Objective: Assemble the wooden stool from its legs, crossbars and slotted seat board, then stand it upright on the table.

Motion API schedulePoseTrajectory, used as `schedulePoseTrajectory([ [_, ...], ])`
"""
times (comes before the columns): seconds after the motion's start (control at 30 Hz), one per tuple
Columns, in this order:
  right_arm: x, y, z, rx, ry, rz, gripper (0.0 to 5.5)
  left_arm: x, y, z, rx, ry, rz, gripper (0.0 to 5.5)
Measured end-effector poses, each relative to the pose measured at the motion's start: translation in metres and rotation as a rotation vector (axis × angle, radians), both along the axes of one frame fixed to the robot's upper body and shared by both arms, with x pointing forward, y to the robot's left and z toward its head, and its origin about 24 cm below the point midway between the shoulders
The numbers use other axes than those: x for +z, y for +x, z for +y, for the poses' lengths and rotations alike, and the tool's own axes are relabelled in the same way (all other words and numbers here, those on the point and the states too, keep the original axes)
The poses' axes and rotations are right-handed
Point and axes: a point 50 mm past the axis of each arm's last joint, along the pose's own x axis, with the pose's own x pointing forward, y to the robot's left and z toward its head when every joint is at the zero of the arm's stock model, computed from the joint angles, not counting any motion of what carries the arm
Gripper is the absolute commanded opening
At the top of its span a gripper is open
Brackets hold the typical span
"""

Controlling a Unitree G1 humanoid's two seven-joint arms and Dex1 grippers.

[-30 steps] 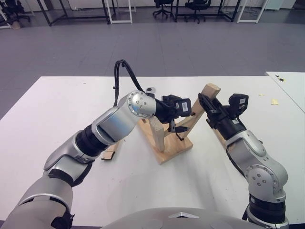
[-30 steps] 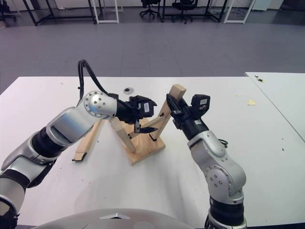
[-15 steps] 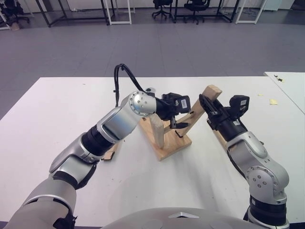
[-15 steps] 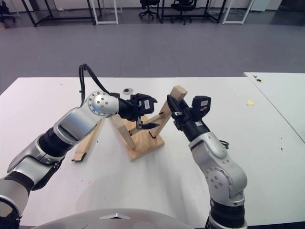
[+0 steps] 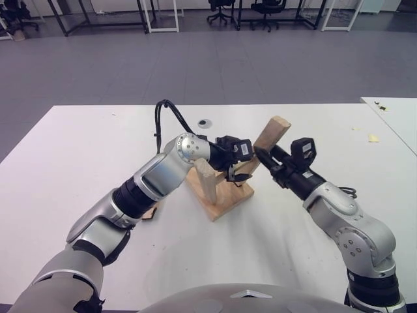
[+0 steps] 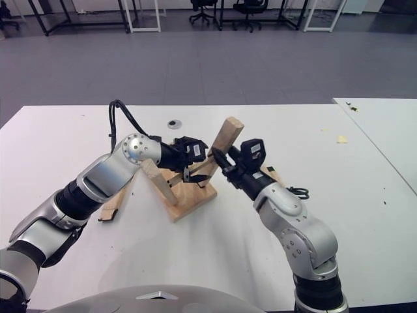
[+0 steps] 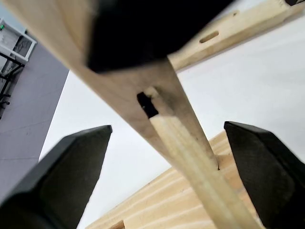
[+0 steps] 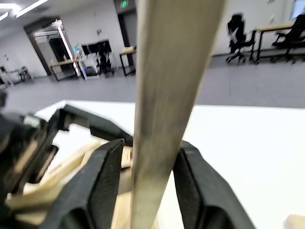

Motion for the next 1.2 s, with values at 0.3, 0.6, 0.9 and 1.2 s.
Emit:
schedulePoseTrajectory([
  [0.3,-0.007,0.004,-0.012,-0.013,0.006,0.078,2.99,0.033,0.007,0.012,-0.026,-0.144,-0.089,4.33],
  [0.6,-0.022,-0.004,-0.055,0.096,-0.218,0.093,2.99,0.112,0.008,0.079,0.036,-0.373,-0.219,4.33],
  [0.9,-0.090,0.060,-0.033,0.152,-0.584,0.069,2.99,-0.043,0.006,0.188,0.419,0.154,-0.019,4.33],
  [1.2,-0.091,0.069,-0.021,0.366,-0.660,-0.022,2.99,-0.098,0.038,0.143,0.385,-0.017,-0.054,4.33],
])
